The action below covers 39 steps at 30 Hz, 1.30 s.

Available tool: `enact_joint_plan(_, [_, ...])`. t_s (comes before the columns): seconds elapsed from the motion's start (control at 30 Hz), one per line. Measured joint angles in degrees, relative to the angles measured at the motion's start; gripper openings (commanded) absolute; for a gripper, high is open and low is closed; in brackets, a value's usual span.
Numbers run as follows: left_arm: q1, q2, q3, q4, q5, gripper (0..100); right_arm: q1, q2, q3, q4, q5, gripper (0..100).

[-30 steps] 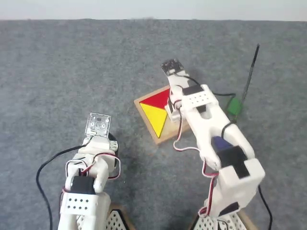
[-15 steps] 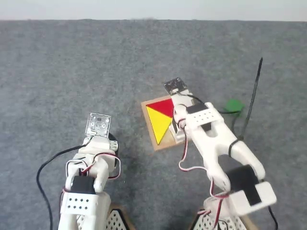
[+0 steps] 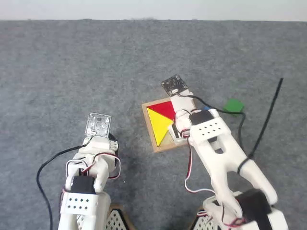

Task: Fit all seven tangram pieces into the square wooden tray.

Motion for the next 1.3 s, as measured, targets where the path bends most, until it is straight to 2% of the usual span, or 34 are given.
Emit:
enact_joint_plan(0.1, [0.00,0.00,0.00,0.00,0.00,1,4.75,-3.25,0.00,1.23,0.00,11.7])
enact_joint_plan(0.27, [0.00,0.00,0.00,0.00,0.00,1,18.20,-7.30,0.00,2.29,0.18,11.7])
enact_joint_plan(0.33, [0.00,0.00,0.00,0.00,0.00,1,23.12,-7.38,0.00,2.29,2.37,11.7])
enact_joint_plan(0.53, [0.00,0.00,0.00,0.00,0.00,1,30.42,-2.37,-4.48,2.29,3.52,11.7])
enact_joint_plan(0.67, [0.00,0.00,0.00,0.00,0.00,1,30.86,7.47,-15.38,5.71,2.11,12.8])
enact_joint_plan(0.83, [0.00,0.00,0.00,0.00,0.00,1,30.95,23.38,-31.38,10.90,0.88,26.9])
enact_joint_plan(0.9, [0.00,0.00,0.00,0.00,0.00,1,31.03,29.89,-37.27,12.66,0.88,29.6])
enact_joint_plan(1.1, [0.00,0.00,0.00,0.00,0.00,1,30.95,47.82,-51.69,16.35,-1.67,29.6])
enact_joint_plan(1.3, [0.00,0.00,0.00,0.00,0.00,1,30.59,54.86,-60.40,17.76,-2.73,29.6])
